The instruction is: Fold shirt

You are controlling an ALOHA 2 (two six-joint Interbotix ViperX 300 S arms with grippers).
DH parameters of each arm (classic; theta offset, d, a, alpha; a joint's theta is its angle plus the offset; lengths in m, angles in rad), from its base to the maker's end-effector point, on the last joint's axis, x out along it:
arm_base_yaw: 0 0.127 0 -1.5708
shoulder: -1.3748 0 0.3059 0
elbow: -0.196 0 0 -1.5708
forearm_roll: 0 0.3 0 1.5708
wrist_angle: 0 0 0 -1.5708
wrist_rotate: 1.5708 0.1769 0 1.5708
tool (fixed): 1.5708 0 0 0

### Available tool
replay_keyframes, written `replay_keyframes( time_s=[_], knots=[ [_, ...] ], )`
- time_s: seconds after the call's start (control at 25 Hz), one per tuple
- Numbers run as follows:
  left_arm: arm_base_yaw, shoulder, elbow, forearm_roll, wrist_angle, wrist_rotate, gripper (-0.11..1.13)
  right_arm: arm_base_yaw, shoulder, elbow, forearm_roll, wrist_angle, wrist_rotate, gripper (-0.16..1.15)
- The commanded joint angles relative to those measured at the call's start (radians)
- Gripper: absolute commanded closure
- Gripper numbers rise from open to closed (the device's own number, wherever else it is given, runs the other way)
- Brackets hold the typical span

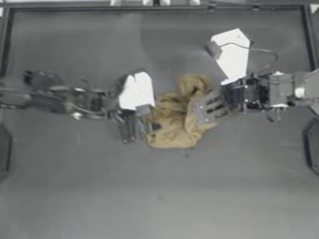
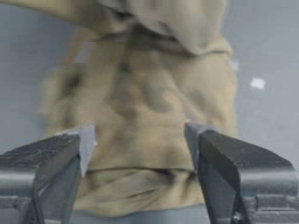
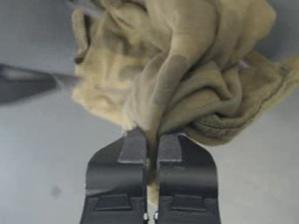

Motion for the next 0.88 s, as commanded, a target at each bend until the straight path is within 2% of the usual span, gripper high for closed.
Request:
replay_keyframes(
  time_s=[0.04,0.4,0.72,0.88],
  knots=[
    [0.018,-0.144,0.032,0.0,0.031,0.0,0.08,0.003,0.008,-0.054,0.023,0.0,-0.026,0.94],
    [0.031,-0.278,0.163,-0.008,0.048,-0.011,0.08,-0.017,0.137,-0.178,0.127,0.061,-0.141,0.94],
    [0.031,-0.307,0.193,-0.014,0.078,-0.011,0.08,-0.02,0.238,-0.29,0.146,0.11,-0.166,0.94],
    [0.031,-0.307,0.201,-0.014,0.078,-0.011,0.08,-0.02,0.301,-0.347,0.202,0.112,-0.224,0.94]
  ],
)
